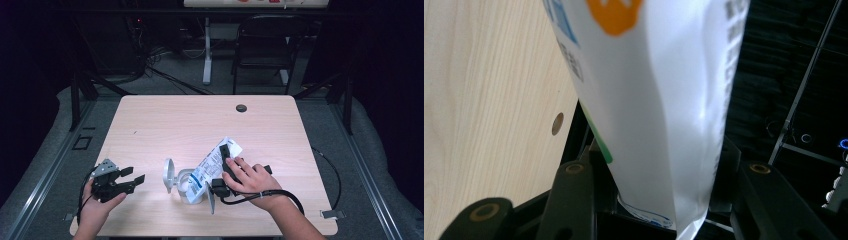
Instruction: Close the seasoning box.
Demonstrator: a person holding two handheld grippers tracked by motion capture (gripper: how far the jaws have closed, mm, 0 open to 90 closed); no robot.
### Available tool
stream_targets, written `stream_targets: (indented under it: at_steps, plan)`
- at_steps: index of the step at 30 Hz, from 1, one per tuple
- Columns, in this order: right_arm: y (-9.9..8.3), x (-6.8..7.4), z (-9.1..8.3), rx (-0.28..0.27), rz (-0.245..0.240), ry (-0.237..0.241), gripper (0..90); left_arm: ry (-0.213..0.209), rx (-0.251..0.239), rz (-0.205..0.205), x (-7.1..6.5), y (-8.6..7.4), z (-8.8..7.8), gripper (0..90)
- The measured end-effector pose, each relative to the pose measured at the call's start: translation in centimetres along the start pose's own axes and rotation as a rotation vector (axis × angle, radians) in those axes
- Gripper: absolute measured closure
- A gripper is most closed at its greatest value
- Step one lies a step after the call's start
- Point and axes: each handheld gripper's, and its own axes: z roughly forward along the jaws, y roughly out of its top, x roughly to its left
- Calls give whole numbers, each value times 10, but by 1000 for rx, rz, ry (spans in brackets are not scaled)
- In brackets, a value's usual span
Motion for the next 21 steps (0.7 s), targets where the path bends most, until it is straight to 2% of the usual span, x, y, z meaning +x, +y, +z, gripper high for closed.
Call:
stream_targets:
  at_steps: [21]
  plan:
    - [-2,-1,-1,0,-1,-11,591,2,-3,-2,0,0,0,394]
